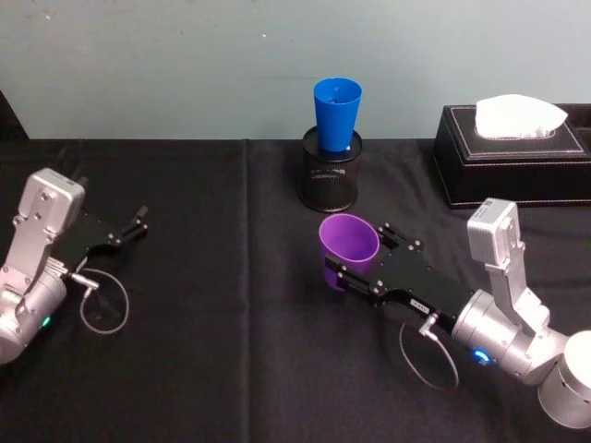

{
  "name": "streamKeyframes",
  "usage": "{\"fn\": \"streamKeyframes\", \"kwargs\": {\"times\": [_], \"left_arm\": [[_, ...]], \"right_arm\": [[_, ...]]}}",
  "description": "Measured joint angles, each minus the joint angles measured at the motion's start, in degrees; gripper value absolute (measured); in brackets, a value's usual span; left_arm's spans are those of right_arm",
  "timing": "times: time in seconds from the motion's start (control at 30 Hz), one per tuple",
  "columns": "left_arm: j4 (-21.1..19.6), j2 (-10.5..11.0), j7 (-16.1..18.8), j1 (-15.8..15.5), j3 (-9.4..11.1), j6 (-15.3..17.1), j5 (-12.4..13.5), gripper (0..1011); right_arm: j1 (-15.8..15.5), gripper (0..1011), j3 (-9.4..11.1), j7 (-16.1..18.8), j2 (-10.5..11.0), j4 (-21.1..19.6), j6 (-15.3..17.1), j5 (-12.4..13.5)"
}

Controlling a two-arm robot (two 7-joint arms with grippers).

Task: Pick up one cup with a gripper and tap it against the other cup.

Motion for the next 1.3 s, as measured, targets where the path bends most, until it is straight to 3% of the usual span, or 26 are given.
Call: {"fn": "streamKeyframes", "kwargs": {"times": [0.57,1.3], "left_arm": [[0.0,0.0,0.0,0.0,0.0,0.0,0.0,1005],[0.0,0.0,0.0,0.0,0.0,0.0,0.0,1004]], "right_arm": [[0.7,741,0.6,0.5,-3.0,5.8,-2.4,-1.6],[1.7,741,1.4,0.6,-4.8,9.5,-4.1,-3.2]]}}
